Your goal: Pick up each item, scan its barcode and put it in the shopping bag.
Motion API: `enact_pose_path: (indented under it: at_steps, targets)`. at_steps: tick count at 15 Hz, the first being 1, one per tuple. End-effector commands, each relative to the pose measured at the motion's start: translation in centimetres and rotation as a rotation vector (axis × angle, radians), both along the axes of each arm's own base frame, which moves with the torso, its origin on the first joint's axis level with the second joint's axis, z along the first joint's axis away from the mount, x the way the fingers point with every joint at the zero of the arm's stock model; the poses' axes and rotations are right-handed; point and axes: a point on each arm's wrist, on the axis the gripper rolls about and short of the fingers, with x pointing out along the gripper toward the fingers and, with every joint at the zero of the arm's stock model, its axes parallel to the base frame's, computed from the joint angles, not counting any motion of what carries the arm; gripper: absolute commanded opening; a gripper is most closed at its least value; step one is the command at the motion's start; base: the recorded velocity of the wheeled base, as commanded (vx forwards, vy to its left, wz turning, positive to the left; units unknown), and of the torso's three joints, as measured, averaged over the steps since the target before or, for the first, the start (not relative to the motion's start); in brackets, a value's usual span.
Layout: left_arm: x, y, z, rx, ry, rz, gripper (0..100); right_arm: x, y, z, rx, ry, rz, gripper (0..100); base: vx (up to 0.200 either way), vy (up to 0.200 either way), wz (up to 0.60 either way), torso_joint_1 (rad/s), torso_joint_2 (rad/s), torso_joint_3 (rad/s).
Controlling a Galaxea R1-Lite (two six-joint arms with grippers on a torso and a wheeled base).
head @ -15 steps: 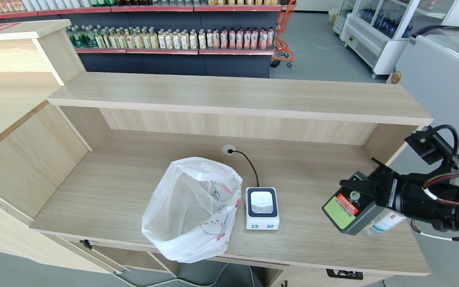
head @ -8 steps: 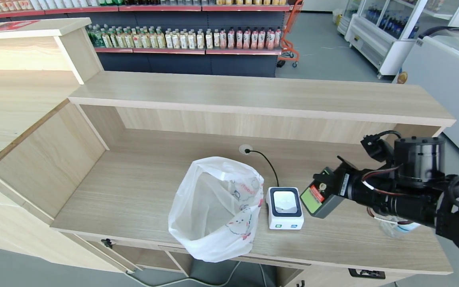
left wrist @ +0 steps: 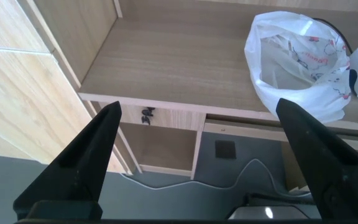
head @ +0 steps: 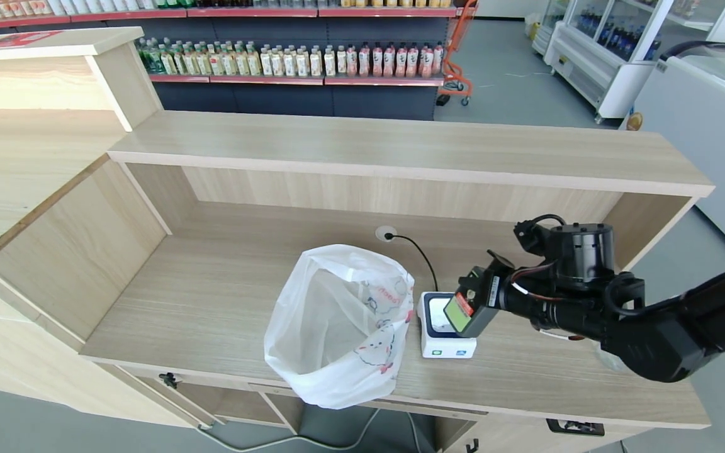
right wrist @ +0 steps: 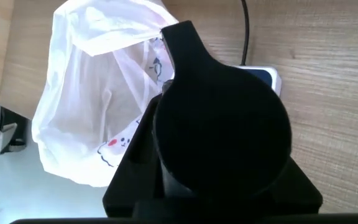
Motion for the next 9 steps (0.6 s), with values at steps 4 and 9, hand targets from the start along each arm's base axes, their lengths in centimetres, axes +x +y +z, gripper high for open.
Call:
enact_pose_path:
  at_steps: [4,9]
  targets:
    - [0.0,0.0,0.0,0.000,0.000,0.000,100,2.4,2.3,-1.7,-0.007,0.006,0.033,0,0.000,0.000,0.00,0.000,0.00,0.000]
    - [0.0,0.0,0.0,0.000,0.000,0.001,100,3.5,2.8,-3.4,-0.072,0.007,0.057,0,0.000,0.000,0.00,0.000,0.00,0.000]
